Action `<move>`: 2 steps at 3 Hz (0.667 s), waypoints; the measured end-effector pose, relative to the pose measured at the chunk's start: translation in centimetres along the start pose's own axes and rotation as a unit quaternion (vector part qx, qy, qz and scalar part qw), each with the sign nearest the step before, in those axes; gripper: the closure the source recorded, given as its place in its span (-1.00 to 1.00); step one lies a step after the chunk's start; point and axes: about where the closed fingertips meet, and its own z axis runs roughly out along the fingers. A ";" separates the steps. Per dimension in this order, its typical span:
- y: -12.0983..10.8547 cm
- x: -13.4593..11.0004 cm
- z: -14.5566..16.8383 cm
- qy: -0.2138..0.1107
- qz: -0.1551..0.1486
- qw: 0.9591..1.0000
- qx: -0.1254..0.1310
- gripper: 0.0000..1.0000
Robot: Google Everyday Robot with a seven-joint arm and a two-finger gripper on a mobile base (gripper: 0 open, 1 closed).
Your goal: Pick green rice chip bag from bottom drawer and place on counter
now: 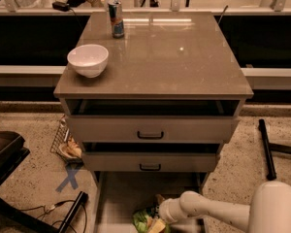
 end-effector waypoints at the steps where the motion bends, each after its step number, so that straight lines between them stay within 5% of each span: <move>1: -0.3 2.1 4.0 0.010 -0.011 1.000 0.005 -0.55; 2: -0.1 1.9 3.7 0.009 -0.010 1.000 0.004 0.09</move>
Offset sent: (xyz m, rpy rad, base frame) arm -0.0002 0.0068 -0.0264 -0.0152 -0.0102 0.0062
